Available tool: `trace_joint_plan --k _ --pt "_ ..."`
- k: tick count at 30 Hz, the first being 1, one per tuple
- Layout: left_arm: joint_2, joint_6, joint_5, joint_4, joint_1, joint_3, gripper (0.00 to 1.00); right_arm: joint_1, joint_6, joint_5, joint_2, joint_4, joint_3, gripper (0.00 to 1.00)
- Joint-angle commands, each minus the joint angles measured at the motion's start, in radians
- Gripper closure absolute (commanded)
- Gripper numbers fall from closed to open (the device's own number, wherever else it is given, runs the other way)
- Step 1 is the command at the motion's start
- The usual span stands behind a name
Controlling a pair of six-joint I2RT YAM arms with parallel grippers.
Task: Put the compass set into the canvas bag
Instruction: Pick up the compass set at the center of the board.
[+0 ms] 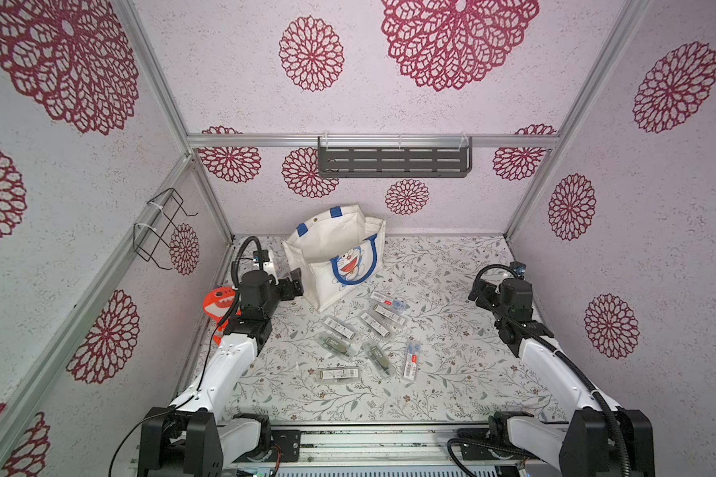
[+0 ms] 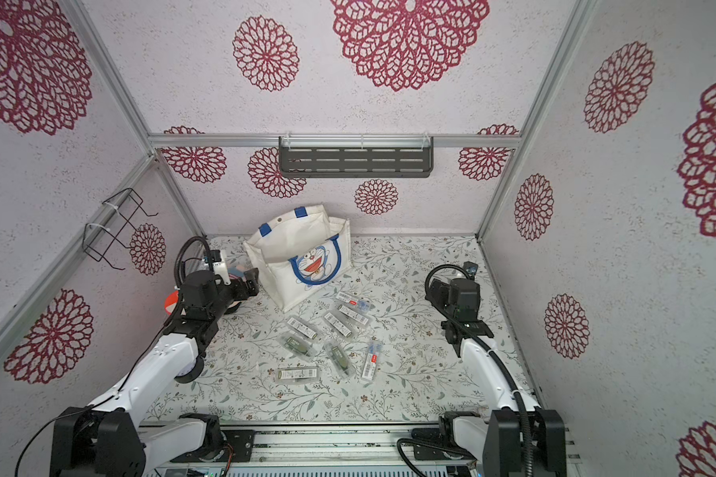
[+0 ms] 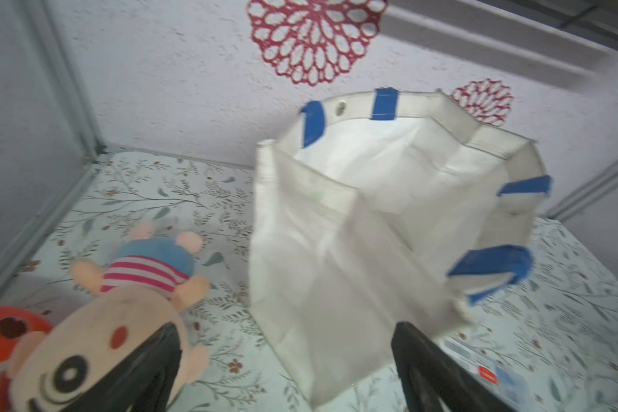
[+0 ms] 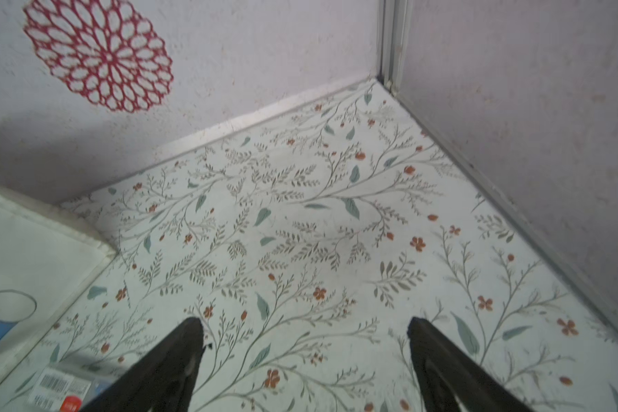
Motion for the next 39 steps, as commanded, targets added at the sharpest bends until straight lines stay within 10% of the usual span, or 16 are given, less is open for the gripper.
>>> trace_joint_plan --k 1,12,25,39 --pt "-0.037 -0.029 -0.012 -0.230 -0.078 0.070 0.04 0.062 0.076 -0.021 0.017 -0.289 0.056 0.07" --pt "0.043 0.047 0.407 -0.502 -0.153 0.255 0.07 0.322 0.195 -0.038 0.120 -0.446 0.121 0.17" --pt "0.123 0.061 0.419 -0.561 -0.196 0.302 0.09 0.651 0.393 -0.008 0.265 -0.444 0.146 0.21" --pt "0.113 0.069 0.372 -0.579 -0.209 0.297 0.09 0.738 0.463 0.036 0.344 -0.510 0.160 0.31"
